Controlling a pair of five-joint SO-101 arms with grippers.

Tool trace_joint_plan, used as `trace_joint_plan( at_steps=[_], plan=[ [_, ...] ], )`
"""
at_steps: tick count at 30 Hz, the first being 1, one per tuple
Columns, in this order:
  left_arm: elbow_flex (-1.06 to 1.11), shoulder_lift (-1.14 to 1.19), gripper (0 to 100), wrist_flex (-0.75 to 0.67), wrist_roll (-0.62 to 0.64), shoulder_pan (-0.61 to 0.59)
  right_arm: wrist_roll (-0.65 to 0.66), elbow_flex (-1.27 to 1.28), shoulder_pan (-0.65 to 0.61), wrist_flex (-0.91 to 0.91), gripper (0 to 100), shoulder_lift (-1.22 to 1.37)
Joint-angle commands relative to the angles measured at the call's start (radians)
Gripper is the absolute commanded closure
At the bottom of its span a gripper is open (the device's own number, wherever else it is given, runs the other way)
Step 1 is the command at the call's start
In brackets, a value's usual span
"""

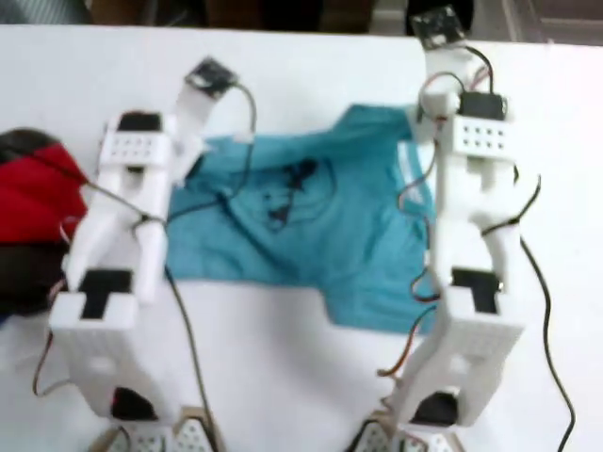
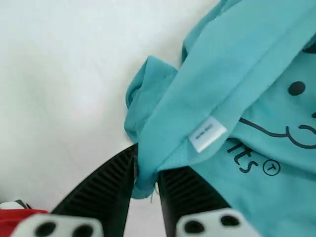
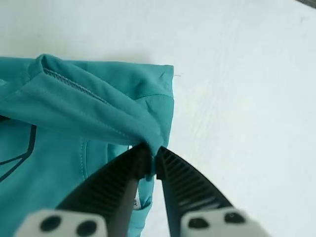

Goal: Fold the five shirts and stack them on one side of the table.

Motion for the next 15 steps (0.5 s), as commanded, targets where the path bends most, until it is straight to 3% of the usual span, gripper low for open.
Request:
trace_joint_plan(
  at_steps=[1,7,11,15],
  plan=[
    [-0.073,-0.012,98,0.077,-0.003,-0.002,0.000,-0.014,0.015,0.067,98.1,-0.035],
    [-0.237,-0.011,98,0.407,-0.003,0.000,0.000,-0.008,0.013,0.219,98.1,-0.163],
    [-0.306,-0.011,98,0.551,-0.008,0.000,0.000,-0.006,0.013,0.302,98.1,-0.254],
    [-0.286,-0.009,97,0.647,-0.129,-0.005,0.002,0.025,0.013,0.401,98.1,-0.306]
  ],
)
